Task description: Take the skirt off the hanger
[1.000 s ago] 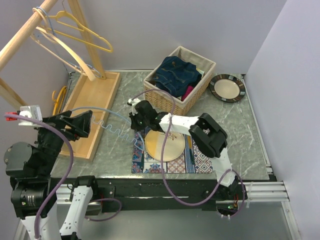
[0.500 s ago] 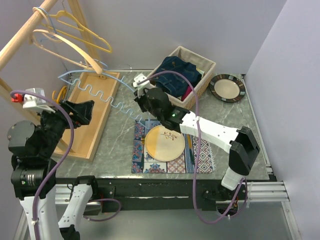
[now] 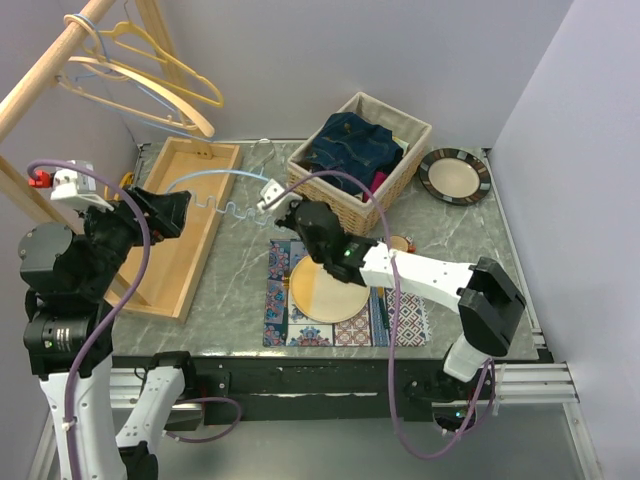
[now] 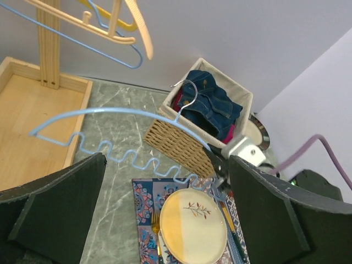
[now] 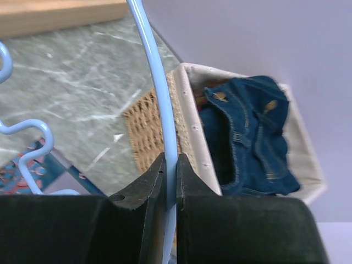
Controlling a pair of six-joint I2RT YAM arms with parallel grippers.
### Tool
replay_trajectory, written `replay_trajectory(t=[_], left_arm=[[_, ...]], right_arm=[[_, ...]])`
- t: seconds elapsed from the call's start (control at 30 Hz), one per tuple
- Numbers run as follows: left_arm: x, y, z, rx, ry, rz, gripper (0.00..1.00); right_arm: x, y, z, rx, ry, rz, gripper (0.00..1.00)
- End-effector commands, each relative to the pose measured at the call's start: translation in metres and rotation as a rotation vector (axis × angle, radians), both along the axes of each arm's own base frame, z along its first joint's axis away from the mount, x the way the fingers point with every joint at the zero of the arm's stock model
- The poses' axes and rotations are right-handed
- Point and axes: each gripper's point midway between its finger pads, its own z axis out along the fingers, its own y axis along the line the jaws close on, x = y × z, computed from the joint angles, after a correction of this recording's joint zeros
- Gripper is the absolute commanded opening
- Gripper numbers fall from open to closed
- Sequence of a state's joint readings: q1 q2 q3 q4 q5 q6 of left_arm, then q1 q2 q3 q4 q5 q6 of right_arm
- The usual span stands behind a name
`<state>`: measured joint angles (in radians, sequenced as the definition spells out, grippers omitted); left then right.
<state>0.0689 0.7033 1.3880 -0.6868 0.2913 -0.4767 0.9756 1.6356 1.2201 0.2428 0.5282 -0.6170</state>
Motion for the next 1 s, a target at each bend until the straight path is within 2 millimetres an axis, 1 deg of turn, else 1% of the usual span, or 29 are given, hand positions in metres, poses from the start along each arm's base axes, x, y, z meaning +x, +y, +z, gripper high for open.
replay_trajectory(t=[0.0, 0.03, 0.07, 0.1, 0.13, 0.17, 0.2, 0.23, 0.27, 0.3, 0.33, 0.4, 0.43, 0.47, 0.5, 0.57, 0.63, 0.67, 0.7, 0.77, 0.8, 0.83, 0.9, 0.97], left_arm=[[0.004, -0.012, 0.011, 0.06, -0.094, -0.087, 0.98], [0.008, -0.017, 0.004, 0.067, -0.086, -0.122, 0.96], [0.011, -0.018, 0.001, 0.069, -0.082, -0.132, 0.95], [0.02, -0.018, -0.009, 0.065, -0.048, -0.136, 0.95], [0.024, -0.018, -0.013, 0.051, -0.019, -0.14, 0.94], [0.029, -0.018, -0.019, 0.032, 0.017, -0.136, 0.93], [0.037, -0.019, -0.032, 0.003, 0.085, -0.145, 0.91], [0.04, -0.024, -0.036, -0.044, 0.113, -0.164, 0.88], [0.038, -0.034, -0.038, -0.07, 0.123, -0.222, 0.88], [0.04, -0.036, -0.041, -0.088, 0.112, -0.23, 0.88], [0.039, -0.038, -0.039, -0.112, 0.1, -0.231, 0.89], [0.033, -0.041, -0.037, -0.1, 0.055, -0.238, 0.9], [0.033, -0.041, -0.028, -0.079, 0.001, -0.24, 0.93], [0.032, -0.041, -0.026, -0.067, -0.022, -0.245, 0.94], [0.035, -0.042, -0.029, -0.055, -0.035, -0.25, 0.95], [0.039, -0.043, -0.037, -0.045, -0.004, -0.26, 0.94], [0.044, -0.048, -0.044, -0.035, 0.021, -0.297, 0.93], [0.045, -0.051, -0.041, -0.031, 0.003, -0.311, 0.92], [0.047, -0.053, -0.047, -0.039, 0.011, -0.322, 0.92], [0.045, -0.059, -0.044, -0.054, -0.011, -0.357, 0.93], [0.045, -0.062, -0.045, -0.093, 0.004, -0.372, 0.93], [0.041, -0.068, -0.045, -0.121, 0.011, -0.41, 0.92], [0.035, -0.081, -0.038, -0.218, 0.02, -0.465, 0.91], [0.034, -0.083, -0.032, -0.278, 0.023, -0.459, 0.9]], right_arm=[[-0.027, -0.009, 0.085, 0.131, -0.253, -0.02, 0.0], [-0.033, -0.013, 0.093, 0.141, -0.267, -0.021, 0.0], [-0.037, -0.016, 0.092, 0.14, -0.27, -0.029, 0.0], [-0.041, -0.02, 0.098, 0.163, -0.285, -0.04, 0.0], [-0.051, -0.023, 0.1, 0.169, -0.298, -0.033, 0.0], [-0.055, -0.027, 0.103, 0.181, -0.308, -0.04, 0.0], [-0.061, -0.028, 0.109, 0.205, -0.324, -0.031, 0.0], [-0.068, -0.032, 0.117, 0.22, -0.339, -0.022, 0.0], [-0.072, -0.034, 0.115, 0.22, -0.34, -0.023, 0.0], [-0.075, -0.035, 0.116, 0.219, -0.342, -0.022, 0.0], [-0.08, -0.035, 0.12, 0.228, -0.342, -0.014, 0.0], [-0.085, -0.032, 0.118, 0.211, -0.328, 0.013, 0.0], [-0.09, -0.032, 0.121, 0.224, -0.322, 0.031, 0.0], [-0.096, -0.028, 0.122, 0.227, -0.315, 0.055, 0.0], [-0.099, -0.026, 0.12, 0.213, -0.3, 0.067, 0.0], [-0.106, -0.026, 0.127, 0.229, -0.295, 0.071, 0.0], [-0.111, -0.028, 0.132, 0.237, -0.31, 0.074, 0.0], [-0.113, -0.028, 0.133, 0.242, -0.31, 0.083, 0.0], [-0.116, -0.026, 0.133, 0.238, -0.306, 0.096, 0.0], [-0.117, -0.026, 0.132, 0.25, -0.292, 0.085, 0.0], [-0.116, -0.026, 0.132, 0.255, -0.285, 0.065, 0.0], [-0.111, -0.028, 0.132, 0.251, -0.276, 0.014, 0.0], [-0.11, -0.02, 0.126, 0.23, -0.279, 0.005, 0.0], [-0.107, -0.016, 0.124, 0.204, -0.289, -0.005, 0.0]])
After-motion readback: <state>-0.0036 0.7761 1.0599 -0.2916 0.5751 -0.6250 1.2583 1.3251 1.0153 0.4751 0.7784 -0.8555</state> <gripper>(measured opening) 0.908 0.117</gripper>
